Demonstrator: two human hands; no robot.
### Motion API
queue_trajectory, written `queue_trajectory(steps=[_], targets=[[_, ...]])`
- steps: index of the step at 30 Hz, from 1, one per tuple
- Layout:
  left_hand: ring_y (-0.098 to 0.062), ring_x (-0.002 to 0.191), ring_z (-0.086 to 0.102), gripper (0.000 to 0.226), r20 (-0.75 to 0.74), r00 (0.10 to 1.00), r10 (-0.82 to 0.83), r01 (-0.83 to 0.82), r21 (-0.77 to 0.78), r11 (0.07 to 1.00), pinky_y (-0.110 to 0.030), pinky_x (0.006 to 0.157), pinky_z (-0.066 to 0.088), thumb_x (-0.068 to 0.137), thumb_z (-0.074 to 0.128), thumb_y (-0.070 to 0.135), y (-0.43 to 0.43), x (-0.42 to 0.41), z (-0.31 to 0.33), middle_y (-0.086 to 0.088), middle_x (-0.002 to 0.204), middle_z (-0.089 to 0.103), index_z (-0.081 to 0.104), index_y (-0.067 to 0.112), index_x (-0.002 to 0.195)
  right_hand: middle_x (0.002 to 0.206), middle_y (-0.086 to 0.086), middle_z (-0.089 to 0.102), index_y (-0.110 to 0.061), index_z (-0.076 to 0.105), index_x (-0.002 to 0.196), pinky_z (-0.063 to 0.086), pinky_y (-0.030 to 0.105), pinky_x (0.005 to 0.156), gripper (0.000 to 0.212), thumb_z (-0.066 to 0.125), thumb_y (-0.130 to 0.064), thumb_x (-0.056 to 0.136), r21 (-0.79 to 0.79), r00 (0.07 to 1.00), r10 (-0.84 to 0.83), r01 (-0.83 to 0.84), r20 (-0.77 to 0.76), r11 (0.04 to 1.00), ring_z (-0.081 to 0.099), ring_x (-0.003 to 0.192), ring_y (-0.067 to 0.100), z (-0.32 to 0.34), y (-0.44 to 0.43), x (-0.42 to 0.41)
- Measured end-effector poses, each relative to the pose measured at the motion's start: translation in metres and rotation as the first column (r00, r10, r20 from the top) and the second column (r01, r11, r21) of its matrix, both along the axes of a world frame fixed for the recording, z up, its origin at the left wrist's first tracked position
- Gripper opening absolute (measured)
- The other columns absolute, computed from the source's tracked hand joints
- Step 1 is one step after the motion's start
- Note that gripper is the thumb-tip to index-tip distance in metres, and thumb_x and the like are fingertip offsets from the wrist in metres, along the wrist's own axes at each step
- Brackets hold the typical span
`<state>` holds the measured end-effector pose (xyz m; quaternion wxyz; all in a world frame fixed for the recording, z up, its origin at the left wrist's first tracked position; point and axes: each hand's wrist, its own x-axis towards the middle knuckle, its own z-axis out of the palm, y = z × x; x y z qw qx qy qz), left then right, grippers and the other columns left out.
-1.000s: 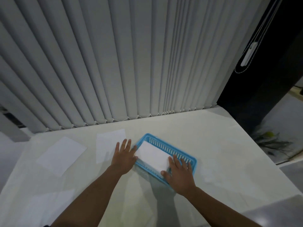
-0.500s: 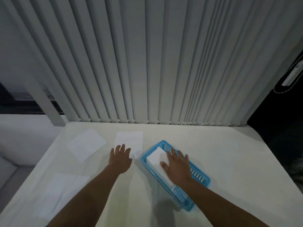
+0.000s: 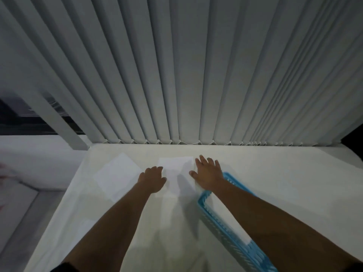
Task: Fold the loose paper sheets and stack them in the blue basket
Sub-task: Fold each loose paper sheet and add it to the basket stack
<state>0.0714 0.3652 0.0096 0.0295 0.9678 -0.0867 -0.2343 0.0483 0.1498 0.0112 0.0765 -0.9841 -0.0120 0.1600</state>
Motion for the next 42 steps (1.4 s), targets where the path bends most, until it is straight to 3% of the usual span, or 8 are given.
queue_trajectory(steps=[8, 12, 15, 19, 23, 28, 35, 42], targets=[[-0.03, 0.134, 0.036, 0.053, 0.027, 0.998, -0.054, 0.056, -0.097, 0.994, -0.042, 0.109, 0.035, 0.097, 0.042, 0.034, -0.002, 0.054, -0.028, -0.007, 0.149, 0.037, 0.031, 0.016, 0.146, 0.155, 0.006, 0.029, -0.013, 0.035, 0.143, 0.023, 0.047, 0.113, 0.053, 0.035, -0.041, 0.097, -0.024, 0.998, 0.007, -0.009, -0.069, 1.0, 0.033, 0.136, 0.031, -0.028, 0.024, 0.066], [-0.029, 0.138, 0.032, 0.054, 0.02, 0.999, 0.031, -0.025, -0.243, 0.97, -0.043, 0.11, 0.036, 0.097, 0.044, 0.028, -0.014, 0.069, -0.041, -0.007, 0.155, 0.028, 0.027, 0.017, 0.147, 0.143, 0.007, 0.04, -0.013, 0.038, 0.138, 0.036, 0.044, 0.101, 0.047, 0.043, -0.03, 0.095, -0.028, 0.996, -0.028, 0.026, -0.083, 0.999, 0.041, 0.126, 0.03, -0.04, 0.028, 0.079], [-0.03, 0.128, 0.045, 0.056, 0.032, 0.996, 0.078, -0.067, -0.251, 0.966, -0.045, 0.099, 0.046, 0.095, 0.048, 0.026, -0.02, 0.073, -0.048, -0.01, 0.145, 0.037, 0.027, 0.018, 0.146, 0.134, 0.009, 0.046, -0.018, 0.036, 0.139, 0.04, 0.042, 0.094, 0.05, 0.05, -0.026, 0.092, -0.014, 0.994, -0.081, 0.08, -0.07, 0.997, 0.046, 0.121, 0.03, -0.047, 0.025, 0.081], [-0.027, 0.12, 0.051, 0.038, 0.051, 0.995, 0.087, -0.072, -0.249, 0.966, -0.039, 0.094, 0.046, 0.092, 0.051, 0.023, -0.018, 0.073, -0.051, -0.008, 0.127, 0.053, 0.05, 0.021, 0.13, 0.118, 0.006, 0.059, -0.018, 0.053, 0.116, 0.04, 0.037, 0.089, 0.028, 0.053, -0.026, 0.088, 0.069, 0.986, -0.153, 0.157, -0.059, 0.985, 0.053, 0.112, 0.028, -0.05, 0.02, 0.083], [-0.026, 0.116, 0.049, 0.027, 0.209, 0.976, 0.061, -0.015, -0.212, 0.977, -0.037, 0.09, 0.045, 0.091, 0.052, 0.026, -0.009, 0.068, -0.048, -0.006, 0.123, 0.053, 0.061, 0.018, 0.115, 0.097, 0.005, 0.06, -0.018, 0.056, 0.091, 0.039, 0.035, 0.078, 0.01, 0.055, -0.022, 0.082, 0.243, 0.973, -0.223, 0.23, -0.057, 0.942, 0.056, 0.098, 0.029, -0.043, 0.016, 0.078], [-0.025, 0.11, 0.054, 0.019, 0.278, 0.96, 0.039, 0.059, -0.334, 0.941, -0.035, 0.088, 0.043, 0.09, 0.056, 0.024, 0.001, 0.045, -0.039, -0.002, 0.114, 0.062, 0.062, 0.015, 0.105, 0.097, 0.003, 0.069, -0.019, 0.058, 0.105, 0.042, 0.035, 0.084, 0.02, 0.053, -0.018, 0.085, 0.374, 0.985, -0.171, 0.152, 0.019, 0.915, 0.061, 0.093, 0.027, -0.029, 0.015, 0.056], [-0.022, 0.102, 0.057, 0.017, 0.249, 0.968, 0.029, 0.065, -0.361, 0.93, -0.033, 0.083, 0.045, 0.093, 0.05, 0.026, 0.009, -0.003, -0.032, -0.001, 0.106, 0.066, 0.06, 0.018, 0.103, 0.089, -0.001, 0.071, -0.025, 0.067, 0.099, 0.035, 0.035, 0.093, 0.024, 0.044, -0.024, 0.091, 0.127, 0.97, 0.102, -0.132, 0.219, 0.983, 0.061, 0.09, 0.02, -0.018, 0.024, 0.016], [-0.017, 0.109, 0.056, 0.026, 0.063, 0.998, 0.029, -0.004, -0.373, 0.928, -0.029, 0.094, 0.044, 0.085, 0.054, 0.031, 0.018, -0.032, -0.04, 0.007, 0.117, 0.064, 0.06, 0.026, 0.11, 0.105, 0.0, 0.069, -0.024, 0.068, 0.104, 0.022, 0.044, 0.11, 0.028, 0.044, -0.022, 0.092, -0.136, 0.961, 0.277, -0.274, 0.008, 0.952, 0.054, 0.108, 0.021, -0.026, 0.027, -0.013]])
